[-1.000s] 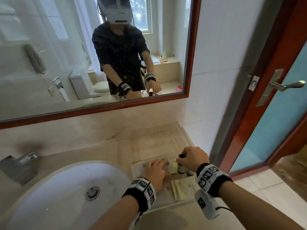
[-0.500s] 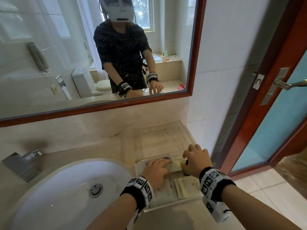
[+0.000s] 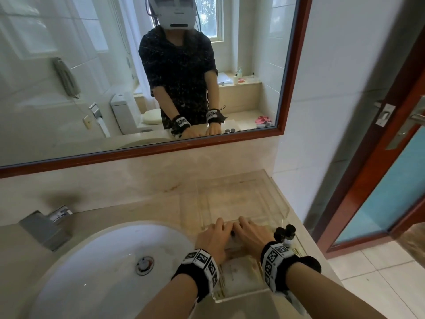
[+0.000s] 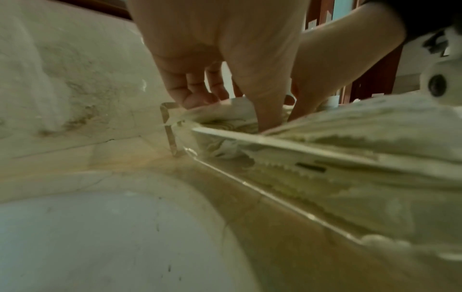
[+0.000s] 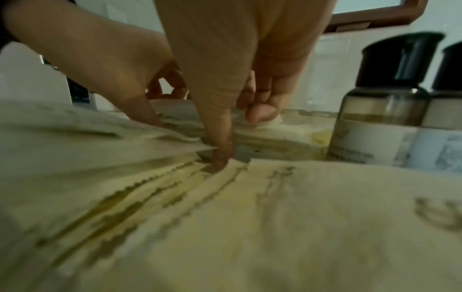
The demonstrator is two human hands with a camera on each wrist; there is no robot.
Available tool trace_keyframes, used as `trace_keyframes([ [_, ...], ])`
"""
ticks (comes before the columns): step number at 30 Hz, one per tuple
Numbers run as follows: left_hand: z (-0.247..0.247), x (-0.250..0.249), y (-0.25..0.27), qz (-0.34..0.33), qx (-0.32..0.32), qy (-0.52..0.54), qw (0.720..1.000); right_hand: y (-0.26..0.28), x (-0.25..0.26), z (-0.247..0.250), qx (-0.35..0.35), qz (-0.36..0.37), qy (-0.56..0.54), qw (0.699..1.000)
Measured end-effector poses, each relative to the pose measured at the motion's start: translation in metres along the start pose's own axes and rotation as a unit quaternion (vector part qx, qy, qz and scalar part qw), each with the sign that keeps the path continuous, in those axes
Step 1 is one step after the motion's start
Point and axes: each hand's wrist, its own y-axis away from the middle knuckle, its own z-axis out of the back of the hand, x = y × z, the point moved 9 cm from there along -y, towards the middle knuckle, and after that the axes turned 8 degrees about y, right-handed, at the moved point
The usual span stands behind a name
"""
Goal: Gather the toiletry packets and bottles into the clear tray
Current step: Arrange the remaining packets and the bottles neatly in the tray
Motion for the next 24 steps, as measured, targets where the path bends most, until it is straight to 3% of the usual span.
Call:
trace_keyframes([
  [11, 0.006, 0.005, -0.005, -0.038, -0.001, -0.016, 0.999, -0.011, -0.010, -0.015, 0.025, 0.027, 0.017, 0.999],
  [16, 0.014, 0.003, 0.001, -0.077, -0.028, 0.013, 0.997, -0.008, -0.018, -0.017, 0.027, -0.017, -0.053, 0.998],
  [20, 0.028, -0.016, 0.016, -0.128, -0.086, 0.110, 0.982, 0.001, -0.024, -0.015, 0.064, -0.057, -0.053, 0.995],
  [22, 0.018, -0.026, 0.019, -0.107, -0.055, 0.157, 0.980, 0.008, -0.025, -0.019, 0.068, -0.067, -0.042, 0.995],
  [24, -0.010, -0.035, 0.021, -0.062, 0.031, 0.160, 0.985, 0.017, -0.023, -0.029, 0.076, -0.072, -0.053, 0.993],
])
